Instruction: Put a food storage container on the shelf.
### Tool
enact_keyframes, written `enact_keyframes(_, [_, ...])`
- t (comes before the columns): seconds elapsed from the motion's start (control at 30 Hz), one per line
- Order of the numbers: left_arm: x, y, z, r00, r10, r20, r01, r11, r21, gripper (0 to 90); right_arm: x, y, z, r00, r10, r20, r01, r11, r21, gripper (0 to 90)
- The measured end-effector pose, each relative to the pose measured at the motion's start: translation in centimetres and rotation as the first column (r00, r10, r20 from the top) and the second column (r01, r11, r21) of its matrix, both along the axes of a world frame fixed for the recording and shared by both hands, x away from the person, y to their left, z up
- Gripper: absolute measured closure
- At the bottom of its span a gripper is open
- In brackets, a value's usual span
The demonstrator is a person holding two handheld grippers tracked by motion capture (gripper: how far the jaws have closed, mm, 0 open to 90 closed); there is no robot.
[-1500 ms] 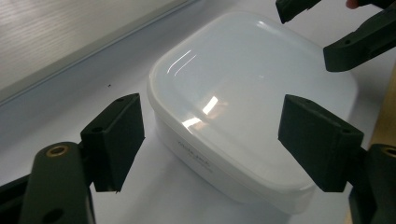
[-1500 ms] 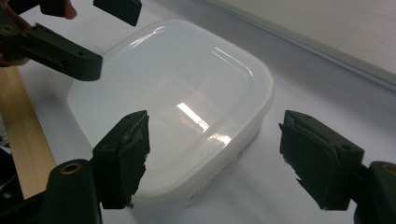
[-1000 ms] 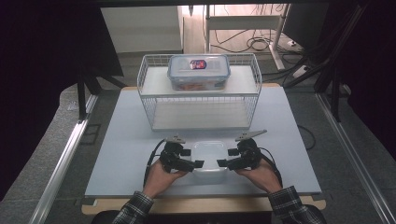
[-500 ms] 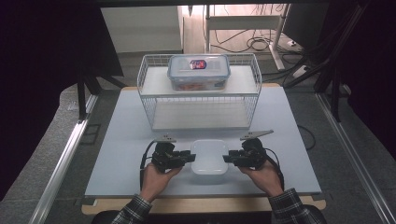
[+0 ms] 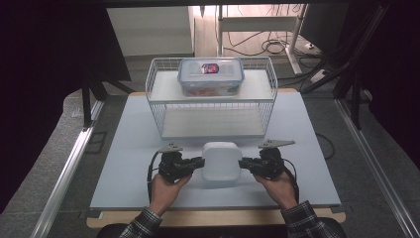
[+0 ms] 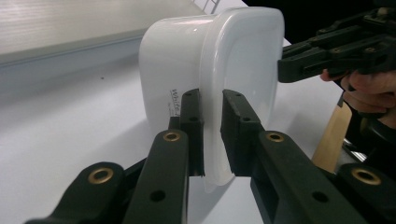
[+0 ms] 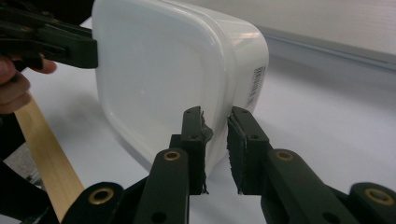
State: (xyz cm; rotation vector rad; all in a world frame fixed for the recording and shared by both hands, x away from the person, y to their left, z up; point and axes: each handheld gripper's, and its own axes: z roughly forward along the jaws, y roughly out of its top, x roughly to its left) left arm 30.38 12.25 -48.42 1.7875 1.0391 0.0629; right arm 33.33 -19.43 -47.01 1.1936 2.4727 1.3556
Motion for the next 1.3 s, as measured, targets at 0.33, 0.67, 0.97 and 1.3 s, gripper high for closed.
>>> enact_keyframes(0.33, [0.1, 0.5, 1.0, 0.9993, 0.019, 0.031, -0.019, 0.9998, -0.008, 78.2, -0.2, -0.1, 1.5, 0.9991, 0.014, 0.039, -0.017, 0.997, 0.075, 78.6])
enact_keyframes(0.67, [0.2, 1.6, 3.7, 0.9952, 0.042, 0.088, -0.041, 0.999, -0.02, 78.1, 0.2, 0.8, 3.8, 0.9957, 0.026, 0.089, -0.034, 0.9948, 0.096, 78.7])
enact_keyframes(0.97, [0.6, 2.1, 7.1, 0.9856, 0.06, 0.158, -0.06, 0.9982, -0.003, 78.1, 0.9, 1.5, 6.7, 0.9882, 0.03, 0.15, -0.048, 0.9922, 0.115, 78.6])
enact_keyframes(1.3, [1.9, 2.4, 10.4, 0.9741, 0.071, 0.215, -0.072, 0.9974, -0.005, 77.9, 2.3, 2.1, 10.0, 0.9779, 0.02, 0.208, -0.047, 0.9909, 0.126, 78.4])
